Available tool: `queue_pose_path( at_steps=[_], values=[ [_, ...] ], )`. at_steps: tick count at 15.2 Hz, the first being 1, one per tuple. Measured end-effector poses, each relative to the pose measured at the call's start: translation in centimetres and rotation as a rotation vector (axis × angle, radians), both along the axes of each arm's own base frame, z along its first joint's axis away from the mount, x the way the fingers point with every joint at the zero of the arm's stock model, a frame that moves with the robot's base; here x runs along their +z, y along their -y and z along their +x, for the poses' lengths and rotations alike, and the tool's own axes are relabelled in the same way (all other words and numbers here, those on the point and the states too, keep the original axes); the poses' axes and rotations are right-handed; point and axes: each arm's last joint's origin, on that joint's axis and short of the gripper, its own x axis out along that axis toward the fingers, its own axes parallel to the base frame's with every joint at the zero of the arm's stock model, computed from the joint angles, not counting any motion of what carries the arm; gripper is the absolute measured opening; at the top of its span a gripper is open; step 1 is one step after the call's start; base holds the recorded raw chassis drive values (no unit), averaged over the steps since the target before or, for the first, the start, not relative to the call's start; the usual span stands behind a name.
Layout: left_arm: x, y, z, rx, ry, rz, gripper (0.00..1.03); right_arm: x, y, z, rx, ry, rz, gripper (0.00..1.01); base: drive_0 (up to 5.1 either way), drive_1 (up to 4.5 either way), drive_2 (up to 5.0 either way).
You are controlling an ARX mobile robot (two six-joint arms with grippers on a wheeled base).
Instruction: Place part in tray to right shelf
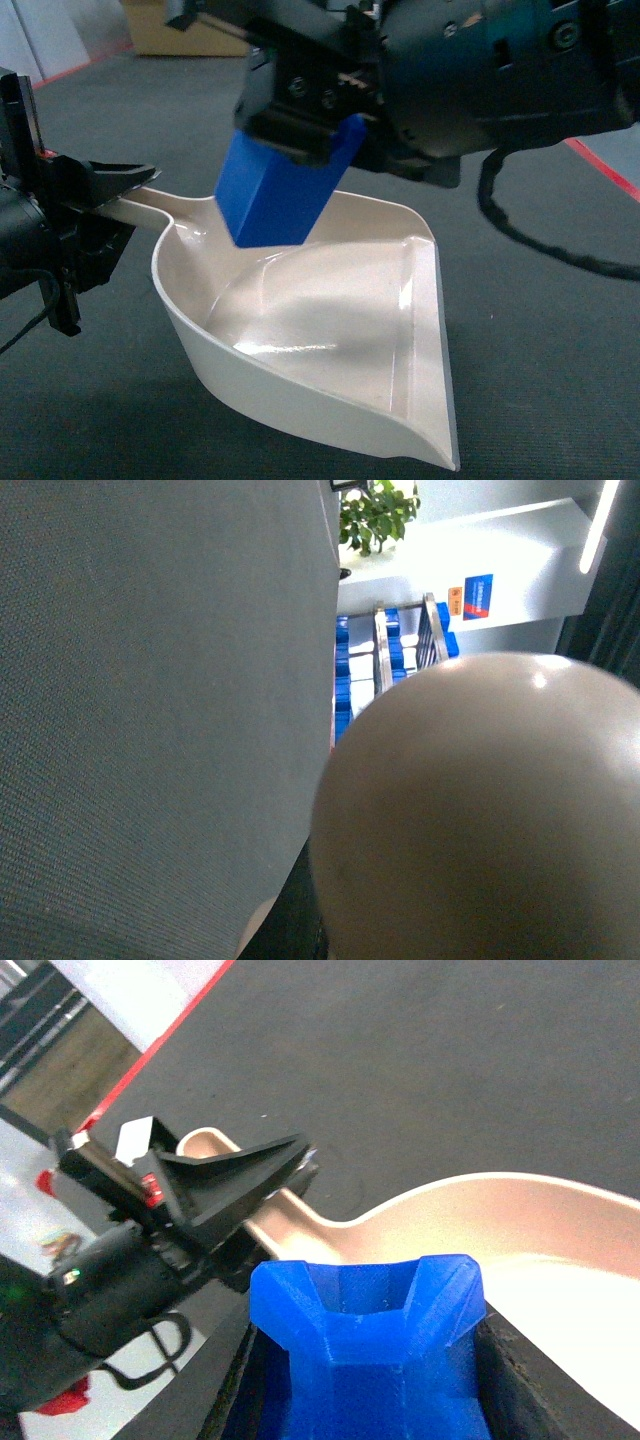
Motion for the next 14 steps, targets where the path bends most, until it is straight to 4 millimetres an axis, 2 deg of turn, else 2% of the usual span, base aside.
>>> queue_pose_path(
  at_steps=[2,4,5,7,10,12,14],
  values=[
    [0.0,0.0,0.0,-0.001,0.000,0.000,0.15,-2.0,-1.0,0.8,0.001,-0.102,0.009,0.49,0.0,0.00,0.0],
    [0.0,0.0,0.0,-0.001,-0.002,0.002,0.15,-4.0,-1.0,1.5,-0.029,-0.159,-0.032,0.70,0.0,0.00,0.0],
    [0.0,0.0,0.0,-0.002,-0.001,0.001,0.15,-3.9,-0.9,1.5,-0.044,-0.147,-0.040,0.81,0.0,0.00,0.0],
    [0.0,0.0,0.0,0.002,-0.001,0.001,0.15,-2.3,-0.1,1.4,-0.076,-0.082,-0.045,1.00,0.0,0.00,0.0],
    [0.0,0.0,0.0,0.002,-0.001,0.001,0.15,1.2,2.5,1.1,-0.153,0.066,-0.040,0.98,0.0,0.00,0.0],
    [0.0,0.0,0.0,0.003,-0.001,0.001,0.15,3.7,4.4,-0.1,-0.238,0.234,-0.062,0.98,0.0,0.00,0.0],
    [0.0,0.0,0.0,0.001,-0.001,0.001,0.15,5.0,7.2,-1.7,-0.362,0.389,-0.147,0.98,0.0,0.00,0.0]
  ],
)
